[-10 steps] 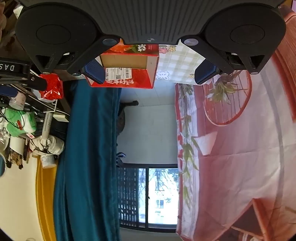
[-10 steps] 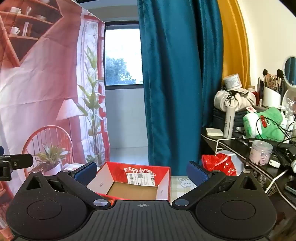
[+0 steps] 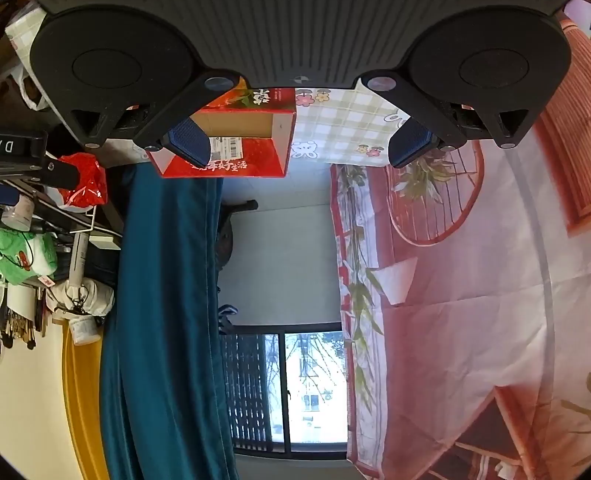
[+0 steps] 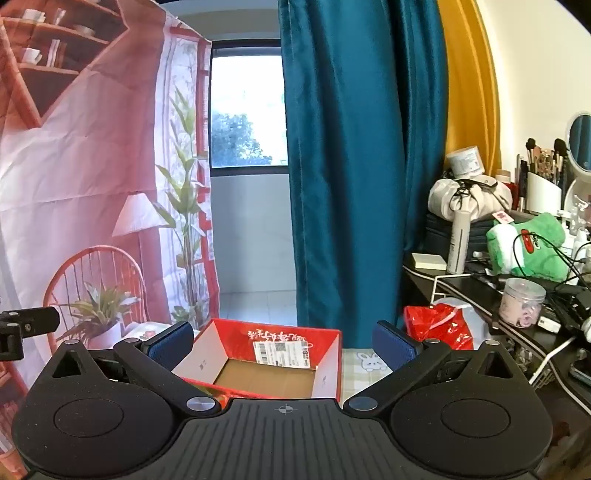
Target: Organize soft objects
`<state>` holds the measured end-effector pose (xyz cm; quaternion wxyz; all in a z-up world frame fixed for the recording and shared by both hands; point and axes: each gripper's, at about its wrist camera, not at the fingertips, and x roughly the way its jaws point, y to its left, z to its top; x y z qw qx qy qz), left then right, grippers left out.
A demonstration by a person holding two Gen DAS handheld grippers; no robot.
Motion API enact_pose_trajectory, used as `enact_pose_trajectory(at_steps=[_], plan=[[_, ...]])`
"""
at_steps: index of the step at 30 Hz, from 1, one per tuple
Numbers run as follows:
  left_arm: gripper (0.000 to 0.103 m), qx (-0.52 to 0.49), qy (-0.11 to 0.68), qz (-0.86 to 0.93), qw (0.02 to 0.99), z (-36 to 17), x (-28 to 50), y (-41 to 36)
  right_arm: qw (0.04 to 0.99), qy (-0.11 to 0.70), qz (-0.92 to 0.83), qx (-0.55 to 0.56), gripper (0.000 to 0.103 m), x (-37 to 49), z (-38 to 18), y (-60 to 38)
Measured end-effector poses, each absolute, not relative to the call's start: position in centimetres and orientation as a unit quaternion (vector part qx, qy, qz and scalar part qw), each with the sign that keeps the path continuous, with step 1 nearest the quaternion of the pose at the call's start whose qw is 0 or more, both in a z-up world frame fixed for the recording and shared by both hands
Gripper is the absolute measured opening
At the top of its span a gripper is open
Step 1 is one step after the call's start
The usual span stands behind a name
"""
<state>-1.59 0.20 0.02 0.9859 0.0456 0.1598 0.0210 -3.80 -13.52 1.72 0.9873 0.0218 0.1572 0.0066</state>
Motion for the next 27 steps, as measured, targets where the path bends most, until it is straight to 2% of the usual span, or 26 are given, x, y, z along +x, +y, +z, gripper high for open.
enact_pose_trajectory(at_steps=[27], plan=[[0.103,0.049,0.171,0.013,0.984,-0.3,-0.5,0.5,0.987,0.158,0.002,0.025,0.103,-4.2,1.5,-14.1]])
